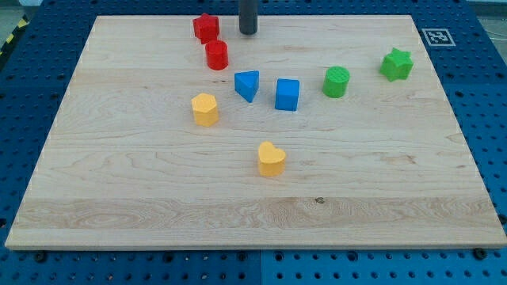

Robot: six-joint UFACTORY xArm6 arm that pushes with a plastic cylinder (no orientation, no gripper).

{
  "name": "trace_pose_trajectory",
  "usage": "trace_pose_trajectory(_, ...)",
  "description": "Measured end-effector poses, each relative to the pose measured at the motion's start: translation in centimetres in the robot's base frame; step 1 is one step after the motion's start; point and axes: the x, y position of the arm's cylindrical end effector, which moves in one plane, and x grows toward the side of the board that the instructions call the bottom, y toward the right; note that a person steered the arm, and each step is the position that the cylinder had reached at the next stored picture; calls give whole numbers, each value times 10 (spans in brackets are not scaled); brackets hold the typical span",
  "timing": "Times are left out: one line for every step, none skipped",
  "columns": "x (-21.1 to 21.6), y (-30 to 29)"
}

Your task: Push the red circle slightly to the left side

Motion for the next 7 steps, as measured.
trace_pose_trajectory(9,-2)
trace_pose_trajectory(17,-3)
trace_pose_trajectory(17,-3)
trace_pose_trajectory(22,-4)
trace_pose_trajectory(39,-4)
trace_pose_trajectory(47,-4)
trace_pose_trajectory(57,-4)
